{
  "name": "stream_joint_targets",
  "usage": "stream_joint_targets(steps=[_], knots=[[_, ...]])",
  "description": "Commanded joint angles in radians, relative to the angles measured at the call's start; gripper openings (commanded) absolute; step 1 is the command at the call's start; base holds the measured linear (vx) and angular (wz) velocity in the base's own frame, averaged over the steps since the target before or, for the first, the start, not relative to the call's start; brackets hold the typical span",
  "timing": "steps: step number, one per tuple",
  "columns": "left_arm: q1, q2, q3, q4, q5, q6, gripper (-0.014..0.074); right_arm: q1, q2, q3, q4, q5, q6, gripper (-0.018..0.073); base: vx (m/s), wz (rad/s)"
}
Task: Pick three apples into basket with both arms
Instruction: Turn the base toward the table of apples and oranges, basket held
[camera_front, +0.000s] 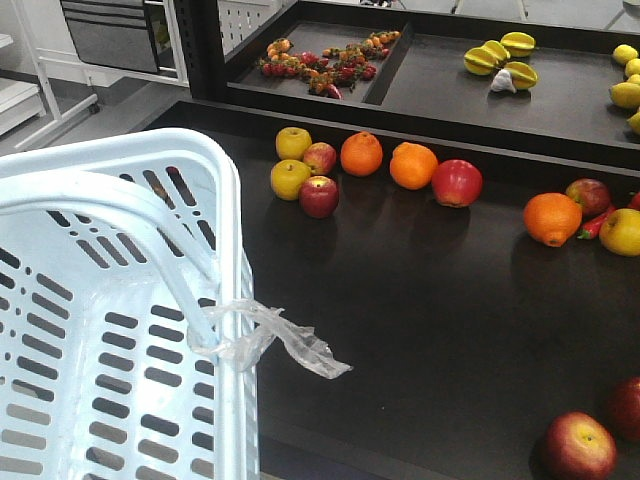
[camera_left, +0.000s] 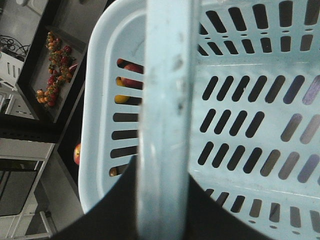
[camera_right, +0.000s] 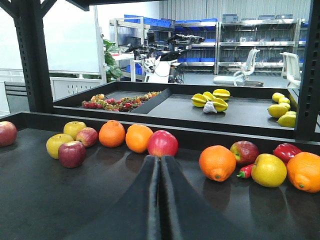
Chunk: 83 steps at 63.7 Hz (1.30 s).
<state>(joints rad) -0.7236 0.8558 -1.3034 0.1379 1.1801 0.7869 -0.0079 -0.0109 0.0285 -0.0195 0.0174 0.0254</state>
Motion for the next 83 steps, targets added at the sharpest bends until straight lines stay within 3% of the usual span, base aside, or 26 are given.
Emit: stream_joint_targets(steps=[1, 83], knots=[[-0.007, -0.005, -0.032, 0.001, -0.084, -0.014, -0.0006, -0.002, -0.01, 0.013, -0.004, -0.075, -0.008, -0.0009, 0.0, 0.0], [-0.007, -0.005, -0.032, 0.001, -0.084, -0.014, -0.0006, -0.002, -0.01, 0.013, -0.004, -0.071, -0.008, -0.0009, 0.0, 0.0]])
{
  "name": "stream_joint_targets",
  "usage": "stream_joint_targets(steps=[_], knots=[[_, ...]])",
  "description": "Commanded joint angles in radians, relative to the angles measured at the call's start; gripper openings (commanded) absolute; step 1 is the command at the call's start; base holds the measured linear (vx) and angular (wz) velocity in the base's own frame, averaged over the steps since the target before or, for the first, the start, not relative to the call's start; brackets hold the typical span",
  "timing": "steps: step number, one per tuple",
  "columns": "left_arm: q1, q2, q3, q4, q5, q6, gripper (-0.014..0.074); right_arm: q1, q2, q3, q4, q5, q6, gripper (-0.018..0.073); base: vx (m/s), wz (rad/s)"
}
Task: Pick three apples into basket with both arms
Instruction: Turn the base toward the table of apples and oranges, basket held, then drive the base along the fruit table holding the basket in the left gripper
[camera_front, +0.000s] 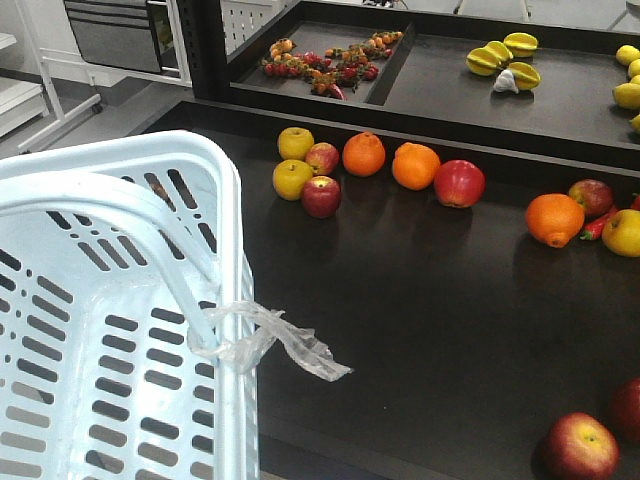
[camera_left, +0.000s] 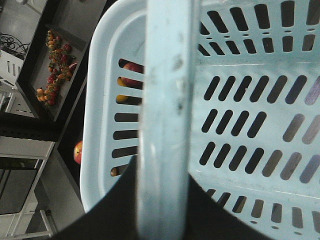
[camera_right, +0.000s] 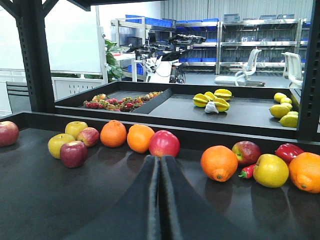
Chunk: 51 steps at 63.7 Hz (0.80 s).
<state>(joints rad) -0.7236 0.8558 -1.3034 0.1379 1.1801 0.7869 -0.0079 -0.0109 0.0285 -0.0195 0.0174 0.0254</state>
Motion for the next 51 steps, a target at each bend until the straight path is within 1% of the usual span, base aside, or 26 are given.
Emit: stream_joint_targets(steps=[1, 51], knots=[[-0.007, -0.005, -0.032, 0.001, -0.084, -0.014, -0.0006, -0.002, -0.01, 0.013, -0.004, -0.071, -0.008, -0.0009, 0.0, 0.0], [-0.007, -0.005, -0.032, 0.001, -0.084, -0.014, -0.0006, -0.002, -0.01, 0.013, -0.004, -0.075, -0.008, -0.0009, 0.01, -0.05]])
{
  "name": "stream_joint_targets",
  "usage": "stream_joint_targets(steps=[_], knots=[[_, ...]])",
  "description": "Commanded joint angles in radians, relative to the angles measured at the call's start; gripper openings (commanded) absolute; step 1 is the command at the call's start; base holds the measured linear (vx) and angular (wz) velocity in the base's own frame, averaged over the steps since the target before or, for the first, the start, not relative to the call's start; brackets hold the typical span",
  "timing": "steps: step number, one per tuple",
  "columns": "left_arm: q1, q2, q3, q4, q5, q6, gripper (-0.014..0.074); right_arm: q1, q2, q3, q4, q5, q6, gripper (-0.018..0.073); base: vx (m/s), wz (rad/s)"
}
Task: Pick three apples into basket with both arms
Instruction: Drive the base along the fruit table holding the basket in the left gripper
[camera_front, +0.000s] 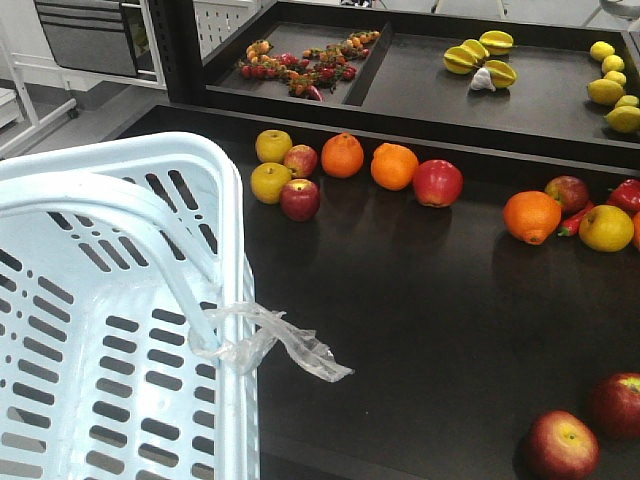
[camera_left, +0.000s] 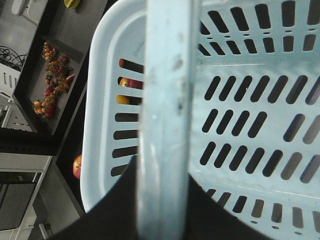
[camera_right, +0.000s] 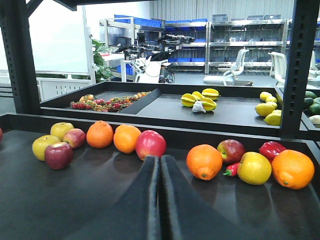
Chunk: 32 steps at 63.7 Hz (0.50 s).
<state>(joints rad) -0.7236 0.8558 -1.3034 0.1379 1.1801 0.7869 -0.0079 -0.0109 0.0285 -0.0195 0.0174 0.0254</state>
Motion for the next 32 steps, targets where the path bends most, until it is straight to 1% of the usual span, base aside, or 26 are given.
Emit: stream_joint_targets(steps=[1, 16, 32], knots=[[-0.007, -0.005, -0.032, 0.001, -0.084, -0.014, -0.0006, -0.002, -0.01, 0.013, -0.004, -0.075, -0.008, -0.0009, 0.01, -0.05], [-0.007, -0.005, -0.032, 0.001, -0.084, -0.014, -0.0006, -0.002, -0.01, 0.013, -0.004, -0.075, -0.008, -0.0009, 0.01, -0.04], [-0.007, -0.005, -0.032, 0.001, -0.084, -0.014, -0.0006, -0.002, -0.01, 0.013, -0.004, -0.075, -0.008, -0.0009, 0.05, -0.16]])
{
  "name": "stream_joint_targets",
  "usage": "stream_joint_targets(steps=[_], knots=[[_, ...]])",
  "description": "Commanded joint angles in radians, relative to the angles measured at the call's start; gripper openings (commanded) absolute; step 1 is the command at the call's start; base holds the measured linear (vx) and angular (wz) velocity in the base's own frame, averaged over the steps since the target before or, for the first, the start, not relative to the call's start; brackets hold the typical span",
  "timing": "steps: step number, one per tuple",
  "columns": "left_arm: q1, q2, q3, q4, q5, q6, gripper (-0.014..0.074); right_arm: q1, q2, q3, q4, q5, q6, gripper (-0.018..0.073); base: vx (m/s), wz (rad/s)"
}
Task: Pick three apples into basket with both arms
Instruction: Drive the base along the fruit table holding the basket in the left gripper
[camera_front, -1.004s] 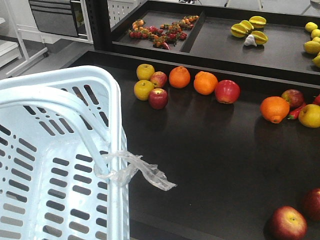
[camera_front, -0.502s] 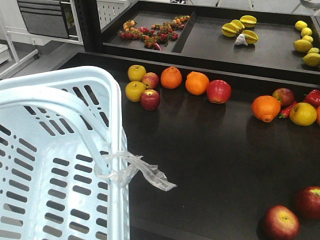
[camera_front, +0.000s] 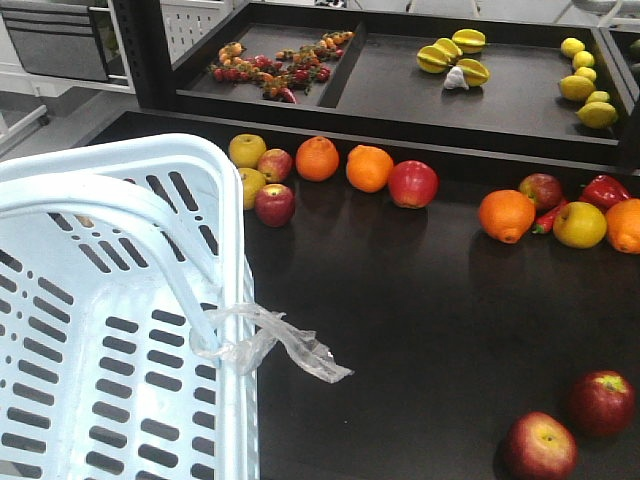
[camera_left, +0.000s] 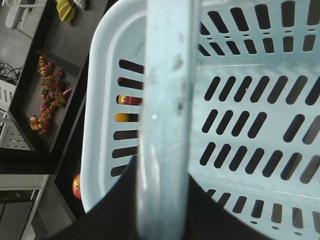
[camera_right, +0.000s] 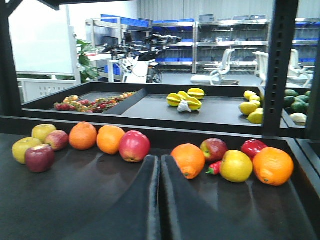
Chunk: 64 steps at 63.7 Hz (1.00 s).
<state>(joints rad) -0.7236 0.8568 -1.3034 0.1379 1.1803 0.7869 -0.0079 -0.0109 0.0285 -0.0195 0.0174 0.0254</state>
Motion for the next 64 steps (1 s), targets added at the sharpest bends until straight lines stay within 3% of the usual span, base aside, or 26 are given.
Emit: stream_joint_targets(steps=[1, 64], knots=[[-0.007, -0.006, -0.032, 0.001, -0.084, -0.014, -0.0006, -0.002, -0.01, 0.013, -0.004, -0.075, -0.008, -0.0009, 0.04, -0.15], [-0.007, -0.005, -0.032, 0.002, -0.085, -0.014, -0.0006, -0.002, -0.01, 0.013, -0.004, -0.071, -0.008, -0.0009, 0.02, -0.05]])
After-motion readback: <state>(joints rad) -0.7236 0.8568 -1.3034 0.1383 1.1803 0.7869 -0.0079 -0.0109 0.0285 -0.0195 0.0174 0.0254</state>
